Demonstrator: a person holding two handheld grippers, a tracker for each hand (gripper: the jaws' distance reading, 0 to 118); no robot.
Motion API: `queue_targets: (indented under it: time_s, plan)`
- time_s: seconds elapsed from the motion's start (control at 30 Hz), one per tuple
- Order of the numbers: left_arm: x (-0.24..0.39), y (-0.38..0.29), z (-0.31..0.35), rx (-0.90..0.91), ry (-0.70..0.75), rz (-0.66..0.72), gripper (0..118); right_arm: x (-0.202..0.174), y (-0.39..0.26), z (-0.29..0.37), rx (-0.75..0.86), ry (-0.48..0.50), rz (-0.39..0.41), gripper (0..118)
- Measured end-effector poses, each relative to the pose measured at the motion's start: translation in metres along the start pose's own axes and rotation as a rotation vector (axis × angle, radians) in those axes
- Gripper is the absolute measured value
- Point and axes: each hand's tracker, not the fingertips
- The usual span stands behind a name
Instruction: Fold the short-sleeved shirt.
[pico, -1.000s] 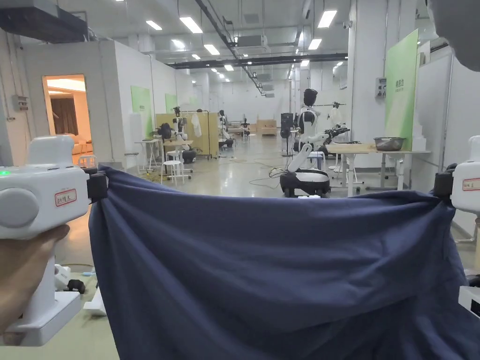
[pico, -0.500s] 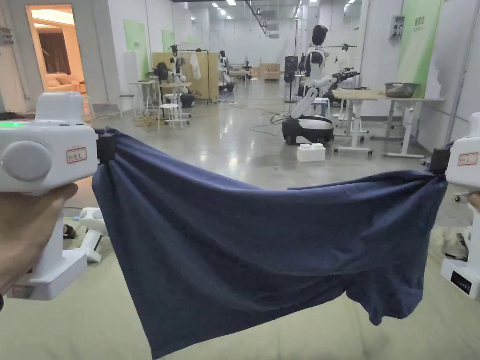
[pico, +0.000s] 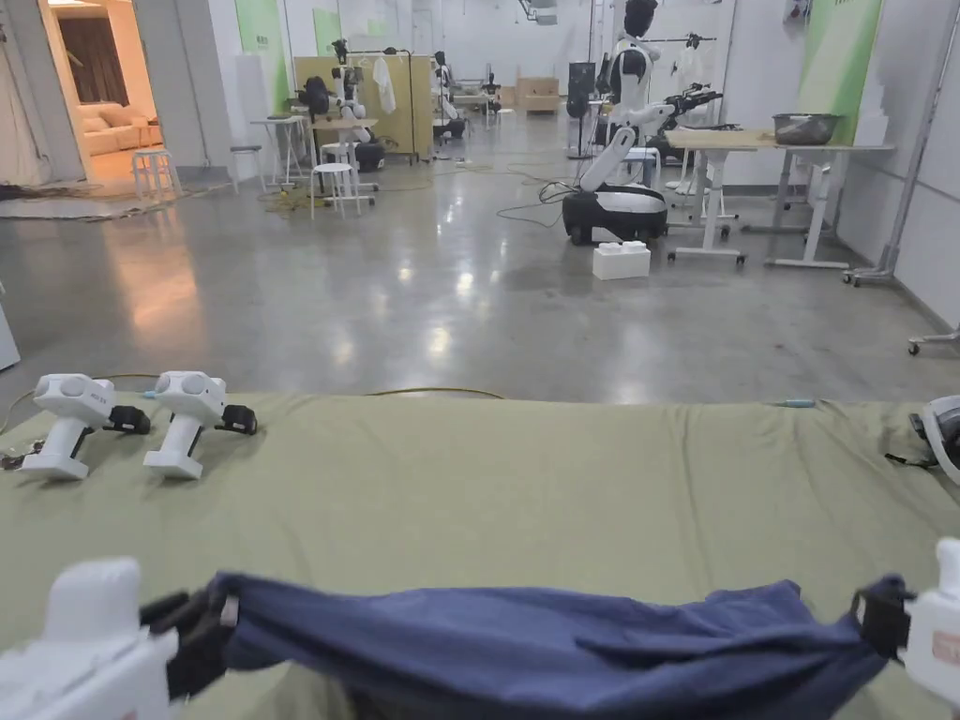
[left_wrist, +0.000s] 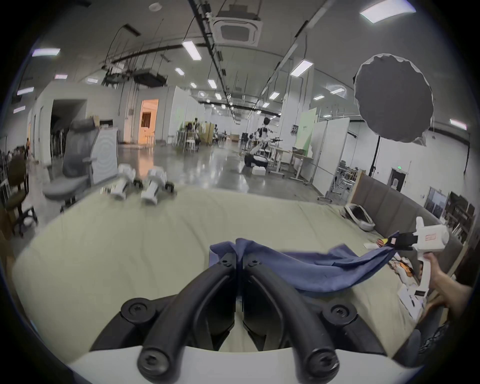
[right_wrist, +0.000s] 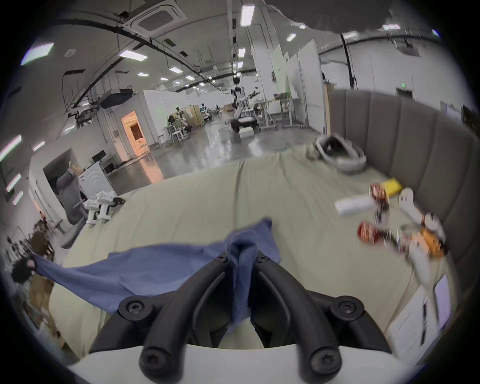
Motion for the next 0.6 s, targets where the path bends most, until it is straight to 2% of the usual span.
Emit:
queue_targets:
  time_s: [0.03,0.17,0.27,0.37,0.47,0.6]
  plan:
    - [-0.004,-0.015,0.013,-0.032,0.002,0.026,6,0.007,-0.018,0.009,-0.002,0.009,-0.02,11]
    - [-0.015,-0.074,0.075,-0.084,0.004,0.056,6,0.035,-0.086,0.054,-0.04,-0.009,-0.007,11]
    - [-0.023,-0.105,0.119,-0.117,-0.009,0.097,6,0.053,-0.128,0.095,-0.066,-0.032,-0.054,11]
    - [-0.026,-0.127,0.146,-0.166,0.012,0.099,6,0.067,-0.162,0.128,-0.123,-0.053,-0.104,11]
    - [-0.031,-0.145,0.166,-0.201,0.002,0.134,6,0.074,-0.184,0.152,-0.161,-0.077,-0.072,11]
    - [-0.032,-0.162,0.173,-0.241,0.012,0.129,6,0.083,-0.2,0.166,-0.193,-0.065,-0.098,11]
